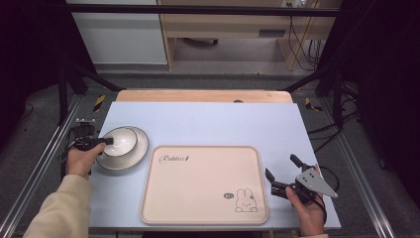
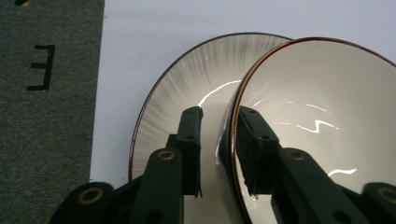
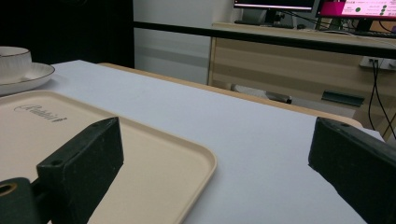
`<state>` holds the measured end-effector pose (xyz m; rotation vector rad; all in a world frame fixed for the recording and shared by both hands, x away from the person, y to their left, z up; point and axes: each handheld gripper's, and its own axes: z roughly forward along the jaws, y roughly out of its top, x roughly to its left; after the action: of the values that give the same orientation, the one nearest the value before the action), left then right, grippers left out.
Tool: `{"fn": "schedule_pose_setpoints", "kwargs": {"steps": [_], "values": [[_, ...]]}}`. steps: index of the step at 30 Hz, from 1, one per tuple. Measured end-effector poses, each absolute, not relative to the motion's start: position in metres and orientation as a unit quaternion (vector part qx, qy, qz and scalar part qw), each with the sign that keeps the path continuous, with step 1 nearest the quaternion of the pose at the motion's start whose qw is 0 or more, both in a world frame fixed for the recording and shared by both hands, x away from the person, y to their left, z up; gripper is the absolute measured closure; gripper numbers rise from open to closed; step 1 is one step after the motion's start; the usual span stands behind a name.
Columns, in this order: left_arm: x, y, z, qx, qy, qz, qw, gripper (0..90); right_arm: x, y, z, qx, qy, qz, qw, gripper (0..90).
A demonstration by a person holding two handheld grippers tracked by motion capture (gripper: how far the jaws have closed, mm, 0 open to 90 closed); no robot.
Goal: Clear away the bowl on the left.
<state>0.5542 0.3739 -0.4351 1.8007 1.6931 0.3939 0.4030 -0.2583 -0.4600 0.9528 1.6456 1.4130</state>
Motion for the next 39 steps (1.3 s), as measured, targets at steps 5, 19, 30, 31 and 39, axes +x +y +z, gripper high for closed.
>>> {"fn": "schedule_pose_setpoints", "kwargs": {"steps": [5, 19, 30, 31, 39], "values": [[0.554, 0.373, -0.436, 0.689, 0.640, 0.140, 0.310, 80.2, 0.403, -0.258, -0.460, 0.373, 0.643, 0.554, 0.375, 3.4], [0.547, 0.374, -0.430, 0.680, 0.642, 0.136, 0.326, 82.7, 0.404, -0.257, -0.461, 0.374, 0.646, 0.552, 0.373, 3.4], [0.544, 0.368, -0.423, 0.680, 0.633, 0.129, 0.346, 82.7, 0.404, -0.256, -0.461, 0.373, 0.646, 0.552, 0.372, 3.5], [0.544, 0.368, -0.423, 0.680, 0.633, 0.129, 0.346, 82.7, 0.404, -0.256, -0.461, 0.373, 0.646, 0.552, 0.372, 3.5], [0.542, 0.361, -0.420, 0.685, 0.623, 0.127, 0.356, 82.6, 0.404, -0.256, -0.461, 0.372, 0.646, 0.553, 0.372, 3.5]]}}
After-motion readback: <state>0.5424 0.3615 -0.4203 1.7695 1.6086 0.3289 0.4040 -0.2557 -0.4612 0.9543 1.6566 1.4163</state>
